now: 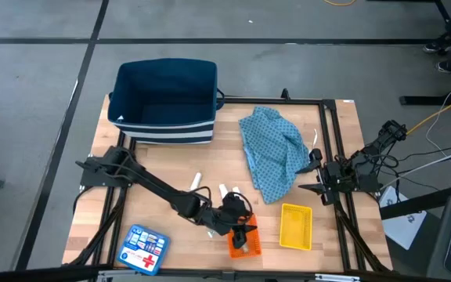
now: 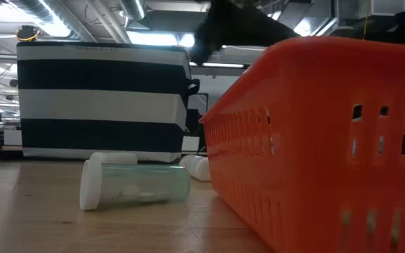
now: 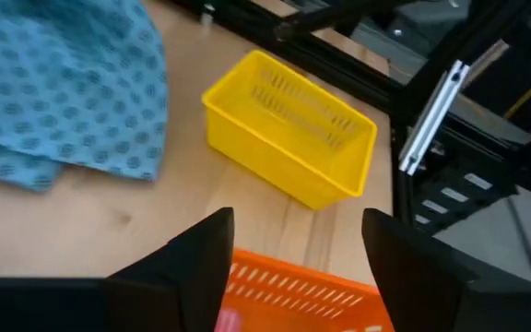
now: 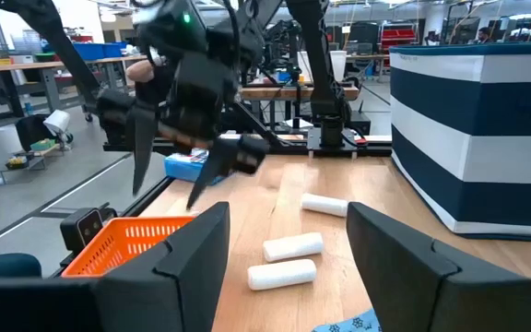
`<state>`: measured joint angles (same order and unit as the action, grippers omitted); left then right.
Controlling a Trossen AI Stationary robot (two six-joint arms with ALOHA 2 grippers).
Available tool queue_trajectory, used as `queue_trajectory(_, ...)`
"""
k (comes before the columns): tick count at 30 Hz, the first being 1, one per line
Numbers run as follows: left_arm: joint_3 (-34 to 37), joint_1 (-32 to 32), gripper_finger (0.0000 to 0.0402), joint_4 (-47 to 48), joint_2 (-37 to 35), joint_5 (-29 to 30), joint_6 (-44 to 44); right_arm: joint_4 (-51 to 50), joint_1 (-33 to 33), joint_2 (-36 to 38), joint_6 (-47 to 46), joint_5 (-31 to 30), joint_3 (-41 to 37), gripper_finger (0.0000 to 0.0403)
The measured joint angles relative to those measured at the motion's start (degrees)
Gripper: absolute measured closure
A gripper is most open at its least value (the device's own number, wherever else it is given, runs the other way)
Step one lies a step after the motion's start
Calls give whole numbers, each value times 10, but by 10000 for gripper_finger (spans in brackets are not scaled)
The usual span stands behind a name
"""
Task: Pick & Place Medicine items
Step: Put the top blue pill bottle into the orange bin, then put the blue pill bottle into the orange bin
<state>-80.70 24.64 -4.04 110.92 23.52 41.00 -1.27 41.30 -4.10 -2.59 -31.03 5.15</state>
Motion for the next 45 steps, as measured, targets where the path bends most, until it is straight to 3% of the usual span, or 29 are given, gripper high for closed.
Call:
queue_trajectory(4, 0, 21, 164, 61, -27, 50, 14, -2, 0, 0, 0, 0, 0, 183)
queue_trajectory(7, 0, 36, 166, 118, -36, 70, 73, -2, 0, 0, 0, 1, 0, 183)
queue_trajectory(17, 0, 67, 166, 275, -30, 69, 257, -3, 0, 0, 0, 5, 0, 183)
queue_trajectory(45, 0, 87, 166, 365, 27, -41, 304, -25, 0, 0, -15, 5, 0, 183)
